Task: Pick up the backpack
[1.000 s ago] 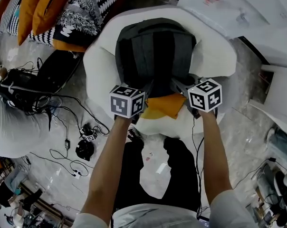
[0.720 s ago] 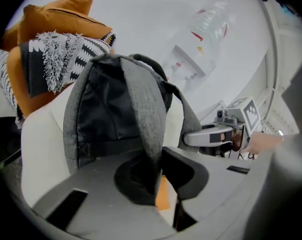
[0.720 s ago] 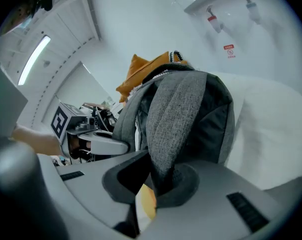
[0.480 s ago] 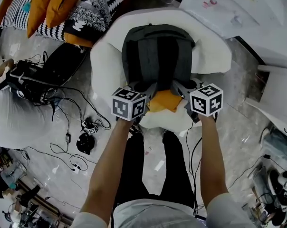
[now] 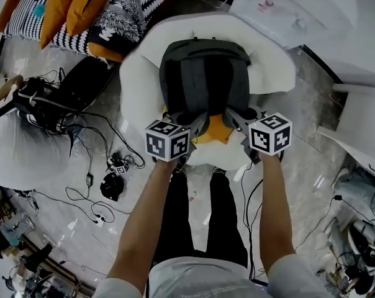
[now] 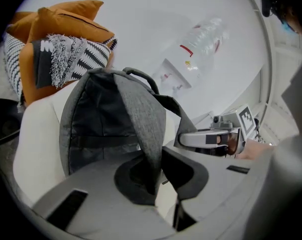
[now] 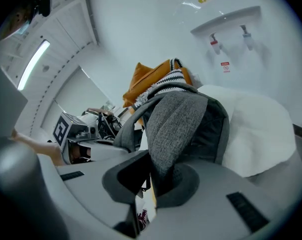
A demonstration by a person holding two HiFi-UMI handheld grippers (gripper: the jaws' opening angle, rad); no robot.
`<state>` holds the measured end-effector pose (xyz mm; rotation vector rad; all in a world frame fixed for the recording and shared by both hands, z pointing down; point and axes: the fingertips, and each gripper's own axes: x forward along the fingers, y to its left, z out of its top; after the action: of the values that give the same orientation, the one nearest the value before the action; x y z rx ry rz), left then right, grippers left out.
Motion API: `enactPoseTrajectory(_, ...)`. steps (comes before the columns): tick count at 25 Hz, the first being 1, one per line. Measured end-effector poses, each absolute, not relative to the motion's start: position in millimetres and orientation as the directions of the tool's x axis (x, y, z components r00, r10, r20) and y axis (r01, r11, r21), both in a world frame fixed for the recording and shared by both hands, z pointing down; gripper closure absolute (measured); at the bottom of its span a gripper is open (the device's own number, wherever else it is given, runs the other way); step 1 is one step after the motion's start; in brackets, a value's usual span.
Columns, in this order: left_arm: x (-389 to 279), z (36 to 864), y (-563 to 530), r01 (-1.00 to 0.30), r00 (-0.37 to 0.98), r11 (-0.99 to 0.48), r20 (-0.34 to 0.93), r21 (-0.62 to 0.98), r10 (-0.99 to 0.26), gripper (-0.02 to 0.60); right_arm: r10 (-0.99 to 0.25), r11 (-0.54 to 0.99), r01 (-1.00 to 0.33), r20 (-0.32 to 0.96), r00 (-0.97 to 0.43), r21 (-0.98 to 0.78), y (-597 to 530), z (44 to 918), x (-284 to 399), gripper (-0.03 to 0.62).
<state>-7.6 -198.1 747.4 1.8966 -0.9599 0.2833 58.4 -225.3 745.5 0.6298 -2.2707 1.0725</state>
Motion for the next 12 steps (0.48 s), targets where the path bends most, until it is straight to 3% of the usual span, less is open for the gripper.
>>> enactPoseTrajectory(12, -9, 718, -174, -0.725, 0.659, -0.259, 0.532, 0.638, -0.532, 0.546, -0.188, 0.569, -0.621, 0.650, -0.736, -0.538, -201, 717, 57, 0.560)
